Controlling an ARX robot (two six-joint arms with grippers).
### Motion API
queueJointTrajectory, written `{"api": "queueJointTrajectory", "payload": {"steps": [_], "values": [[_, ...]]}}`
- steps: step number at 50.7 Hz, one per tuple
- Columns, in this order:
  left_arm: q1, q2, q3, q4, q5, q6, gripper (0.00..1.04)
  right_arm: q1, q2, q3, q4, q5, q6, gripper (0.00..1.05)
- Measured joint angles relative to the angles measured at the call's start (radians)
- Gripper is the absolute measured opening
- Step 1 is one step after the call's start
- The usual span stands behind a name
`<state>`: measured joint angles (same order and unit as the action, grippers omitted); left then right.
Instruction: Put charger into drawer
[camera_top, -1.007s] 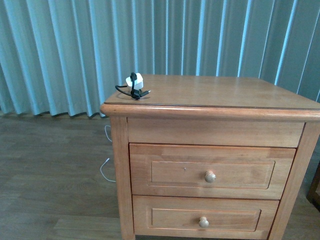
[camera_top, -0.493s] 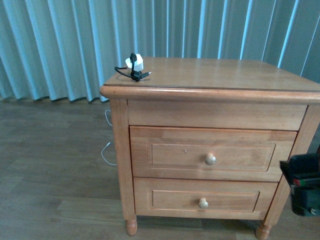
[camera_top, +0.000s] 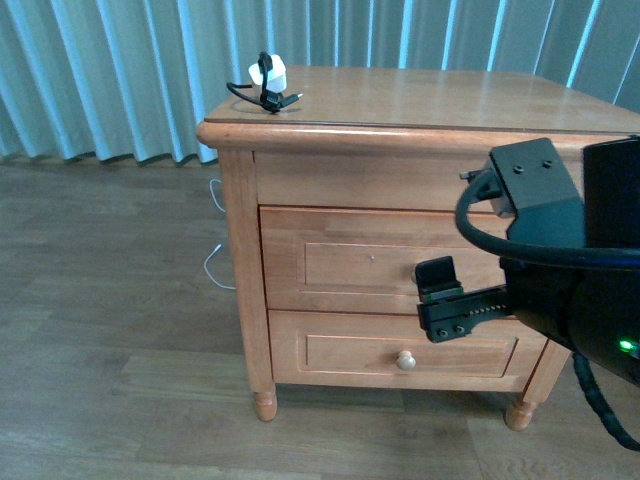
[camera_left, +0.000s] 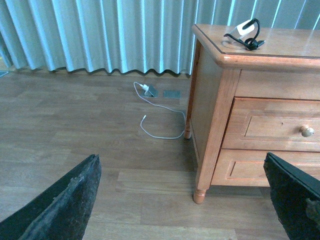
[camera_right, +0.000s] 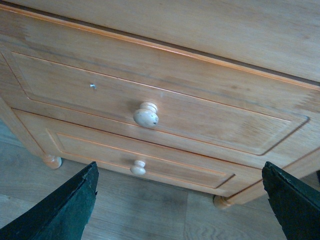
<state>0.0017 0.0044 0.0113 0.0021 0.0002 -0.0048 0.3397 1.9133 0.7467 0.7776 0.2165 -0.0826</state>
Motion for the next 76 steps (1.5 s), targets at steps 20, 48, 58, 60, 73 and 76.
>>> {"api": "queueJointTrajectory", "payload": {"steps": [20,48,58,60,73,76], "values": [[0.0,0.0,0.0,0.0,0.0,0.0,0.99,0.034,0.221,0.211,0.014,0.067,0.009,0.97],[0.0,0.0,0.0,0.0,0.0,0.0,0.99,0.052,0.378,0.379,-0.02,0.122,0.072,0.97],[0.0,0.0,0.0,0.0,0.0,0.0,0.99,0.058,0.396,0.403,-0.006,0.124,0.066,0.97],[0.0,0.0,0.0,0.0,0.0,0.0,0.99,0.06,0.399,0.409,-0.006,0.124,0.064,0.97],[0.0,0.0,0.0,0.0,0.0,0.0,0.99,0.058,0.43,0.44,-0.014,0.13,0.052,0.97],[0.0,0.0,0.0,0.0,0.0,0.0,0.99,0.054,0.432,0.441,-0.014,0.13,0.052,0.97]]}}
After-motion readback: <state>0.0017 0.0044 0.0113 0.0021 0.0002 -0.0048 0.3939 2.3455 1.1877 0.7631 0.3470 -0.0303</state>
